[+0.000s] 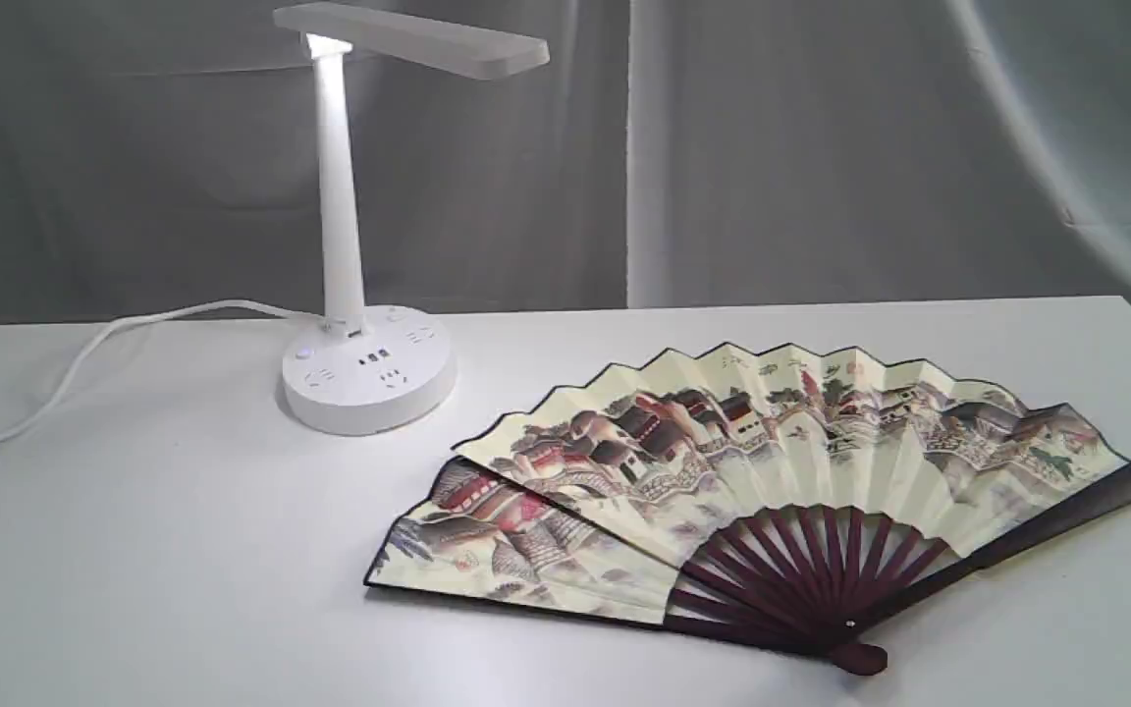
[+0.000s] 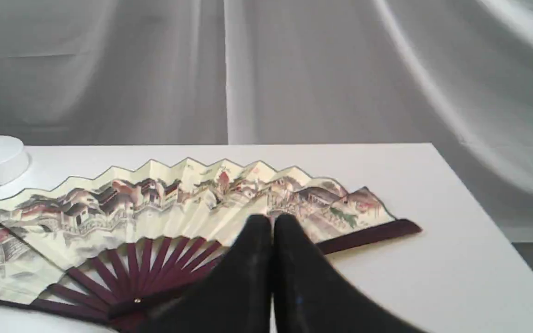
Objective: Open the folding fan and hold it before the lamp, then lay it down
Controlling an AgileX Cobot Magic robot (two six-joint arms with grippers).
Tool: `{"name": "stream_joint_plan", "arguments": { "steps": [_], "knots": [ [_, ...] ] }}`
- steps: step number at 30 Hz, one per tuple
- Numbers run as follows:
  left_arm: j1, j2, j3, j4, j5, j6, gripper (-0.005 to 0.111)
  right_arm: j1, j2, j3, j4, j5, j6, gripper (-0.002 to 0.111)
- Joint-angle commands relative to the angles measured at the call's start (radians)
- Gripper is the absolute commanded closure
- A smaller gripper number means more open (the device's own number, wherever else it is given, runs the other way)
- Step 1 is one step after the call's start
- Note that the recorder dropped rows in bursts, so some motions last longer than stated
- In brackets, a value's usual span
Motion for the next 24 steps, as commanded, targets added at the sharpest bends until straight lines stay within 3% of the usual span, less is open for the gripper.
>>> {"name": "stream_joint_plan", "arguments": {
  "steps": [1, 5, 24],
  "knots": [
    [0.002, -0.003, 0.005, -0.022, 0.019, -0.004, 0.107, 0.002, -0.004, 0.012, 0.035, 0.035, 0.001, 0.108],
    [0.002, -0.003, 0.005, -0.089, 0.033, -0.004, 0.107, 0.002, -0.004, 0.012, 0.035, 0.059, 0.001, 0.108],
    [0.002, -0.003, 0.005, -0.079, 0.064, 0.003, 0.107, 0.002, -0.004, 0.012, 0.077, 0.057, 0.003, 0.108]
  ]
}}
